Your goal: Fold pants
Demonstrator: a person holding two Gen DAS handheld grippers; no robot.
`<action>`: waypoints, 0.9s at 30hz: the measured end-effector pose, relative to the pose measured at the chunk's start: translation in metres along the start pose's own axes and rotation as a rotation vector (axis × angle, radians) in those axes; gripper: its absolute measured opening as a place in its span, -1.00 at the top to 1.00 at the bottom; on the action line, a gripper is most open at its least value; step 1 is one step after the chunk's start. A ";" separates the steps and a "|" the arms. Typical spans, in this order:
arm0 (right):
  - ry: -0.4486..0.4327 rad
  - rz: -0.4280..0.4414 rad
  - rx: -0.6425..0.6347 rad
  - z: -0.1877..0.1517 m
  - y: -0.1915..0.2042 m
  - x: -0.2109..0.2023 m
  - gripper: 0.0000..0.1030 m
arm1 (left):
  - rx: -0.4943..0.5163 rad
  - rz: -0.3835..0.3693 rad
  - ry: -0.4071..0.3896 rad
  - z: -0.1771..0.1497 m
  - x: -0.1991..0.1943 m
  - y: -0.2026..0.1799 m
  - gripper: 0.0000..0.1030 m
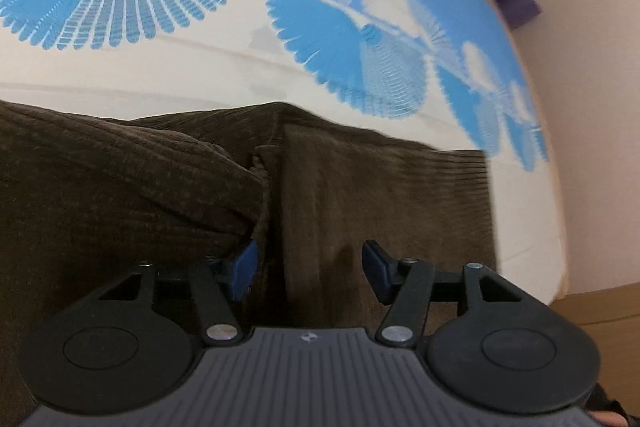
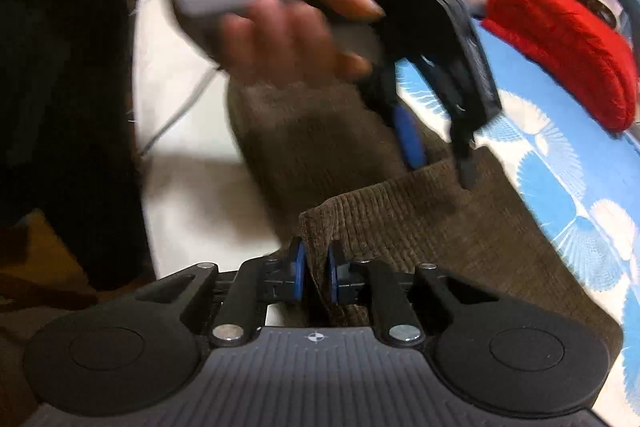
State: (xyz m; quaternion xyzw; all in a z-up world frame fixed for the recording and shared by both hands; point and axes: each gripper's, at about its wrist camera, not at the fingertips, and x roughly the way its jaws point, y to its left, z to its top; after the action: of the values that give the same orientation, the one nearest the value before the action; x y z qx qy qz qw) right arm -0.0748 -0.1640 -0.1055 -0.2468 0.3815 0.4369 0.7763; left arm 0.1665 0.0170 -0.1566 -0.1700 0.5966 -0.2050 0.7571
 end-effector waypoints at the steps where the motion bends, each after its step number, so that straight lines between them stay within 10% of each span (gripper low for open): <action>1: 0.040 0.012 -0.018 -0.005 0.004 0.005 0.64 | 0.002 0.021 0.009 0.001 0.007 0.000 -0.23; 6: 0.057 0.004 -0.051 -0.010 0.012 0.005 0.58 | 0.144 0.060 0.038 0.002 0.006 -0.021 0.53; 12: -0.172 -0.231 0.377 -0.023 -0.061 -0.065 -0.05 | 0.275 -0.036 -0.164 0.004 -0.055 -0.046 0.61; 17: -0.127 -0.478 0.756 -0.074 -0.113 -0.091 -0.08 | 0.190 0.188 -0.118 0.012 -0.028 -0.023 0.48; 22: -0.030 -0.437 1.052 -0.132 -0.130 -0.089 -0.14 | 0.154 0.137 -0.085 -0.004 -0.036 -0.013 -0.22; 27: -0.016 -0.375 1.167 -0.156 -0.125 -0.083 -0.30 | 0.125 0.108 0.089 -0.031 -0.017 0.000 -0.24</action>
State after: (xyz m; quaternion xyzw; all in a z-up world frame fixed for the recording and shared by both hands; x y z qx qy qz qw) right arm -0.0523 -0.3784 -0.1239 0.1594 0.5018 0.0138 0.8500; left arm 0.1332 0.0252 -0.1498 -0.0808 0.6239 -0.2079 0.7490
